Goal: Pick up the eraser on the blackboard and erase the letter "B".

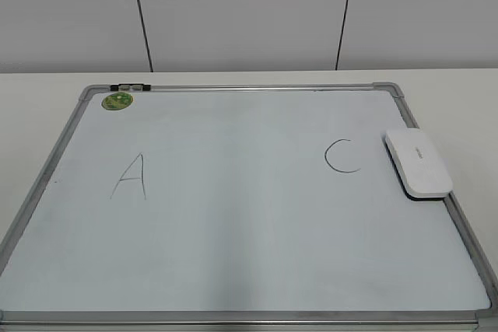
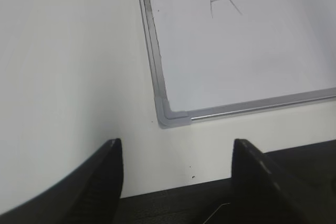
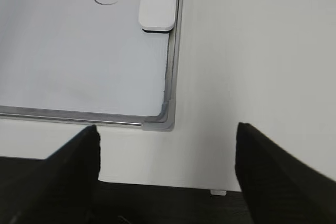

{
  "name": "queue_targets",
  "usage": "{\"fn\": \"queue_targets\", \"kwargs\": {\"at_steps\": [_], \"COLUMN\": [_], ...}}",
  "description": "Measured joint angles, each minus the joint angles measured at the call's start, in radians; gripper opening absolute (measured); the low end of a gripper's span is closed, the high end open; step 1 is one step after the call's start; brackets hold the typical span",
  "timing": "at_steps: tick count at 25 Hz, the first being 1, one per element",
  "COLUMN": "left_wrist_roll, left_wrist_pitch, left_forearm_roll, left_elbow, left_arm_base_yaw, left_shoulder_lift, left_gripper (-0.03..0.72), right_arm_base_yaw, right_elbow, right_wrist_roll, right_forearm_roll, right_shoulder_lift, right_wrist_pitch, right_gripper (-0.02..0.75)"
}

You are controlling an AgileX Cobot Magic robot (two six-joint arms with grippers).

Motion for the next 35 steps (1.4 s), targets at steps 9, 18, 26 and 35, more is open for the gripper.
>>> {"fn": "queue_targets", "kwargs": {"at_steps": [9,18,26,35], "left_wrist_roll": [-0.004,-0.004,-0.004,-0.004], "left_wrist_pitch": [0.004,-0.055,-0.148,-0.156], "left_forearm_roll": [0.042,0.054,0.058,0.058], "left_elbow": [0.207,0.230,0.271,0.272], "left_arm_base_yaw": [0.000,0.000,0.000,0.000], "left_shoulder_lift": [-0.260,-0.356,-0.356,-0.356], "left_gripper": [0.478,0.478,0.478,0.478], "right_arm_base_yaw": [0.000,0.000,0.000,0.000], "right_elbow": [0.185,0.241,0.277,0.277], "right_wrist_roll": [0.018,0.045,0.049,0.049], "right_forearm_roll": [-0.044,-0.046,-0.046,-0.046], "right_shoulder_lift": [-0.121,-0.123,-0.123,-0.123], "right_wrist_pitch": [0.002,-0.041,-0.124,-0.128], "right_gripper": [0.594,0.593,0.593,0.593]}}
